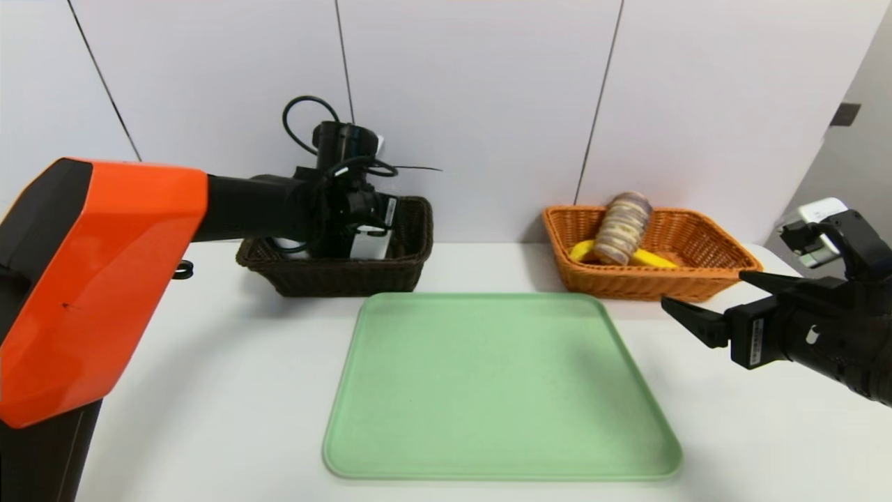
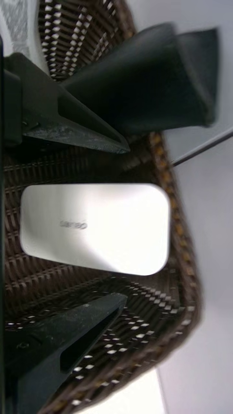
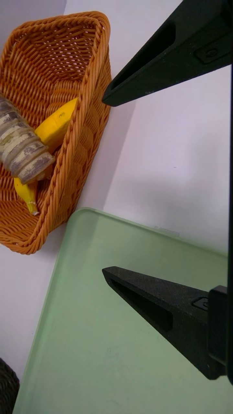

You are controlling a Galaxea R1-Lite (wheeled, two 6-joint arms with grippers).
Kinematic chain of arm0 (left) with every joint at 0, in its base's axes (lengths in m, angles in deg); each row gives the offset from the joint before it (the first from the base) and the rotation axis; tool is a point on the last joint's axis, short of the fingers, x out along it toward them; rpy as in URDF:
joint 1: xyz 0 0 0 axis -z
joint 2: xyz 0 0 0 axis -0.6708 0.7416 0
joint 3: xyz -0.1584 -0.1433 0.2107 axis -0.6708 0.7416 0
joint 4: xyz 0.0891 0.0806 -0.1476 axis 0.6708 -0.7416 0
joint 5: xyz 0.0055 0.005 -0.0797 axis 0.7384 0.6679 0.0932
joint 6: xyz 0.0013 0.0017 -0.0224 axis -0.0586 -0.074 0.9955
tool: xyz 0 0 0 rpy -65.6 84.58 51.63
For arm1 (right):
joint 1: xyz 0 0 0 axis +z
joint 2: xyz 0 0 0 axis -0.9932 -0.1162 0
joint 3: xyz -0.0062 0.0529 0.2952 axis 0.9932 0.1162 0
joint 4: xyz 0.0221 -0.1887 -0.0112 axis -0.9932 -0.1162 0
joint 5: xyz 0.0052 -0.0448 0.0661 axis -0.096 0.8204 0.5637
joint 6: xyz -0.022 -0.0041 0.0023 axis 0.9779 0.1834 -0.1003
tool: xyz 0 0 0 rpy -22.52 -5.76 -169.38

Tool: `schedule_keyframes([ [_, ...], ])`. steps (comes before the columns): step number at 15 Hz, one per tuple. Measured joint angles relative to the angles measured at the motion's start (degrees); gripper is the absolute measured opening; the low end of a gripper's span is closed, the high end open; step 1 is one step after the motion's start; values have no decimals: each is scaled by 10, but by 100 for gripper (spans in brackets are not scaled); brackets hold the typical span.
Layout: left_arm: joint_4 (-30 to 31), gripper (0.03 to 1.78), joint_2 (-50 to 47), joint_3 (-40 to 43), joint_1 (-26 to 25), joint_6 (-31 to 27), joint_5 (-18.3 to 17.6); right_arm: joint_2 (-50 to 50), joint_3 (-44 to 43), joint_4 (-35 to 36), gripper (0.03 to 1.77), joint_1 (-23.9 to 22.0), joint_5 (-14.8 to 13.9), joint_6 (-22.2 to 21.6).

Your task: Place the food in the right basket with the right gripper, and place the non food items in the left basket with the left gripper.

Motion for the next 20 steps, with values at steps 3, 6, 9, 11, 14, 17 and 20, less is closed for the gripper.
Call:
schedule_keyframes([
  [3, 23, 158, -18, -2, 0, -3, 1, 0, -6, 0, 171, 3, -1, -1],
  [6, 16, 162, -44, 2, -5, 1, 2, 0, -18, 0, 171, 6, -2, 1],
  [9, -17, 165, -82, 3, -10, 3, 0, 2, -39, -1, 171, 5, -9, 2],
  [11, -27, 166, -113, 16, -12, 4, -1, 3, -53, -1, 171, 5, -22, 2],
  [14, -30, 167, -172, 66, -12, 13, 0, 7, -77, -6, 171, 4, -44, 5],
  [17, -32, 167, -229, 105, -12, 62, 23, 11, -89, -7, 171, -4, -53, 7],
  [20, -57, 168, -278, 127, -17, 103, 52, 22, -87, -8, 171, -24, -53, 16],
])
